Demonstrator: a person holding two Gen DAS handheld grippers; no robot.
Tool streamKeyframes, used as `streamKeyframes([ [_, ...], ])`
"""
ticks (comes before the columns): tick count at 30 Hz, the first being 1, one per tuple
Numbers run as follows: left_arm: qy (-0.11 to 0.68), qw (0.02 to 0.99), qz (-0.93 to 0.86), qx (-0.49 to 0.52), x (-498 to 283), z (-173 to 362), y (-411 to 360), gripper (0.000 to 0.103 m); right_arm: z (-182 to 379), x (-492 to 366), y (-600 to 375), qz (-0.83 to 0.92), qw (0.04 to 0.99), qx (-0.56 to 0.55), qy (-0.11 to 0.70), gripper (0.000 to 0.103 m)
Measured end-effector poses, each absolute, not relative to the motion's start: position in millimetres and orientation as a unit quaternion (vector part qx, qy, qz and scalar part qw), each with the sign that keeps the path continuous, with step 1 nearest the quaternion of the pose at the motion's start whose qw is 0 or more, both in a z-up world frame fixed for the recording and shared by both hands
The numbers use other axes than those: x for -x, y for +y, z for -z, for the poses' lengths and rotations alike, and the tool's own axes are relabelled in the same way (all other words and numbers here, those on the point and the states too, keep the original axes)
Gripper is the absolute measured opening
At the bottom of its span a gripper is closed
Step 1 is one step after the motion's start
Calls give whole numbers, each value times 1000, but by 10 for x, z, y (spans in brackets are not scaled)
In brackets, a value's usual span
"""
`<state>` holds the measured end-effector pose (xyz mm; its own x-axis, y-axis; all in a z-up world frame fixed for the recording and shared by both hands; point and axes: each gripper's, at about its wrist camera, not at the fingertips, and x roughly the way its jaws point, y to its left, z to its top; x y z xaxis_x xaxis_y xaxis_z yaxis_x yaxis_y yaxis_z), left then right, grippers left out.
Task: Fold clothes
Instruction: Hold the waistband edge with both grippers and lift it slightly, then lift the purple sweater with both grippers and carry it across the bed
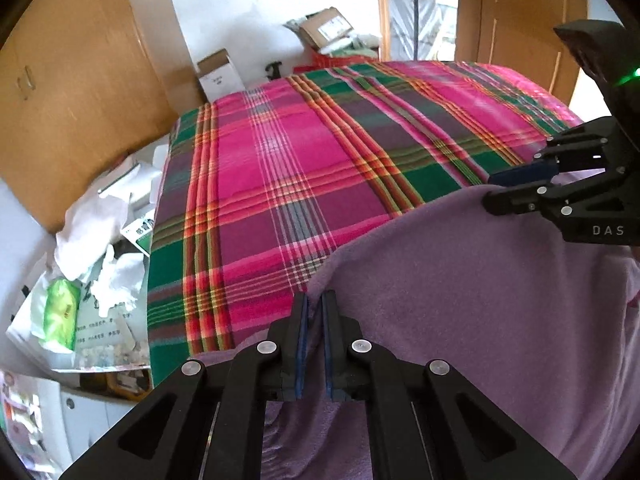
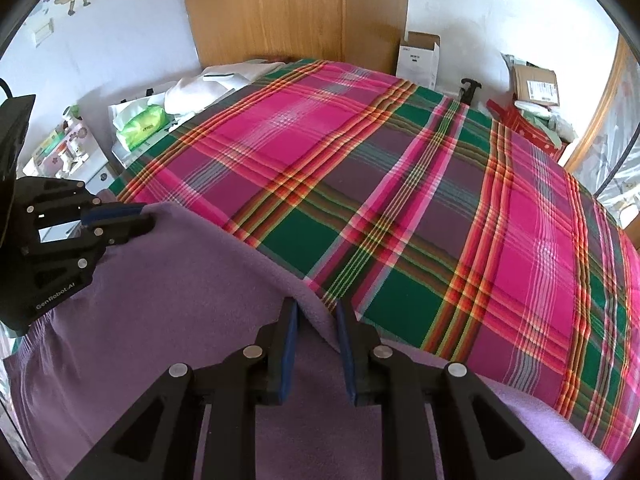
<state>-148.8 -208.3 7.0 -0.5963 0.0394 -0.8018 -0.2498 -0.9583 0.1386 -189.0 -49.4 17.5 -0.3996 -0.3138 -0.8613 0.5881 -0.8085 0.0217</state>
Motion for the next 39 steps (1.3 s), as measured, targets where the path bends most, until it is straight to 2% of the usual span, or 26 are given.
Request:
streamKeyframes([
  [5,97,72,-898,423,1471,-61,-2128,6,-168,1867,-482,831,272,-466,137,18],
  [7,85,70,-902,417,1453,-79,-2142,6,-175,1836,-490,833,271,-460,144,10],
  [9,82,69,-908,405,1410,-121,-2140,5,-187,1795,-492,835,270,-455,151,7],
  [22,55,74,-921,379,1080,-341,-2159,5,-549,1306,-349,858,280,-406,144,5],
  [35,-57,106,-931,344,460,-565,-2282,5,-910,435,-264,878,285,-355,148,4],
  [39,-69,104,-935,332,298,-614,-2292,5,-955,223,-295,882,281,-340,167,4],
])
